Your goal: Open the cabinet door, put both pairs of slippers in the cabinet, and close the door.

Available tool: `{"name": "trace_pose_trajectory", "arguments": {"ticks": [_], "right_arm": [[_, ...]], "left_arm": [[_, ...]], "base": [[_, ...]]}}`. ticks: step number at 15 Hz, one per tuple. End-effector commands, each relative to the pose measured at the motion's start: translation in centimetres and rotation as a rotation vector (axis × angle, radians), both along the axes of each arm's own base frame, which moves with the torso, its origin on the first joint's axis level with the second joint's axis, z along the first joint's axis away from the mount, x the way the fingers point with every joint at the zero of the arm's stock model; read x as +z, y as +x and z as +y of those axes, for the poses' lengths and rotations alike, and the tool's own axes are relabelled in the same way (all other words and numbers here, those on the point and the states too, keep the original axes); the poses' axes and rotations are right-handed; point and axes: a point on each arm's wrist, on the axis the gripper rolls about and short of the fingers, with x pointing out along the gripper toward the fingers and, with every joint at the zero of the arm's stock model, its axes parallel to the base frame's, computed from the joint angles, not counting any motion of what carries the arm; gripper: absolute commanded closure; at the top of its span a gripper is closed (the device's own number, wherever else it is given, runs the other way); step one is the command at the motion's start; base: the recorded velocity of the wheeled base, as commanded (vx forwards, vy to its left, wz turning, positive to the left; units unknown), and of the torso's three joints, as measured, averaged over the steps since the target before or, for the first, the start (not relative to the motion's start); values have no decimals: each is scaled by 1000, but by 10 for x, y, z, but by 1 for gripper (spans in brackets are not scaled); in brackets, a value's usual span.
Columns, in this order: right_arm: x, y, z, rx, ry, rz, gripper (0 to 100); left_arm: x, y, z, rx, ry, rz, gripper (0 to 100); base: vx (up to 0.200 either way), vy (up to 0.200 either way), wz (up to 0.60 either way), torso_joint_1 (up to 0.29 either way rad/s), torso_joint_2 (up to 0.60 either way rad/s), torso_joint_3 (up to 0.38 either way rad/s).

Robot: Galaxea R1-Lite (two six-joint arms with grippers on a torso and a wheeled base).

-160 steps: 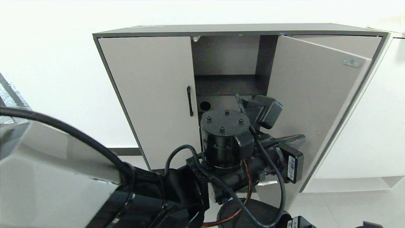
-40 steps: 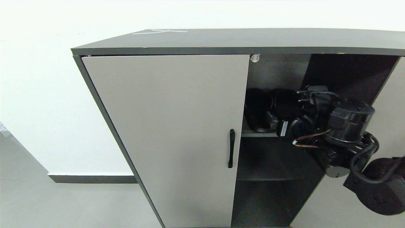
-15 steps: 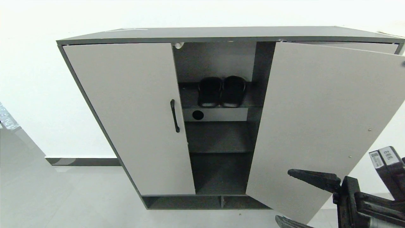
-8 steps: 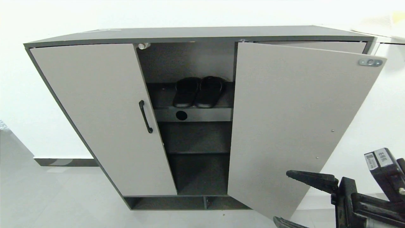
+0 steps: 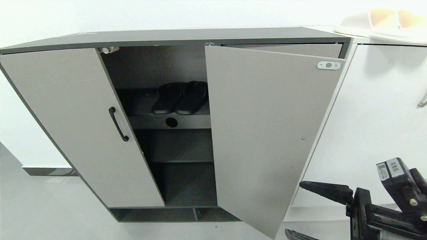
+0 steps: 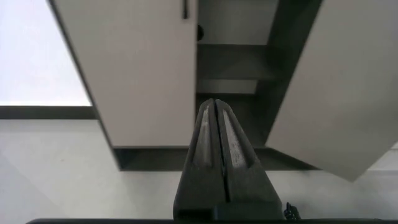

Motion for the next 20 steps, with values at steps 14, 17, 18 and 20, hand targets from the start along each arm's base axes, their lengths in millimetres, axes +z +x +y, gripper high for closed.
{"name": "trace_pose_trajectory", "arguments": {"ticks": [14, 17, 18, 20], "right_arm": [[-3, 1, 2, 3, -23, -12, 0], [-4, 2, 2, 3, -29, -7, 0], [-4, 2, 2, 3, -30, -6, 0], [-4, 2, 2, 3, -31, -5, 0]], "left_arm": [[0, 0, 0, 0, 0, 1, 100], [0, 0, 0, 0, 0, 1, 100], [0, 0, 0, 0, 0, 1, 100], [0, 0, 0, 0, 0, 1, 100]], "base": [[0, -200, 0, 2, 3, 3], [0, -200, 0, -2, 4, 1], [0, -200, 0, 12, -2, 2], [0, -200, 0, 0, -2, 5]]}}
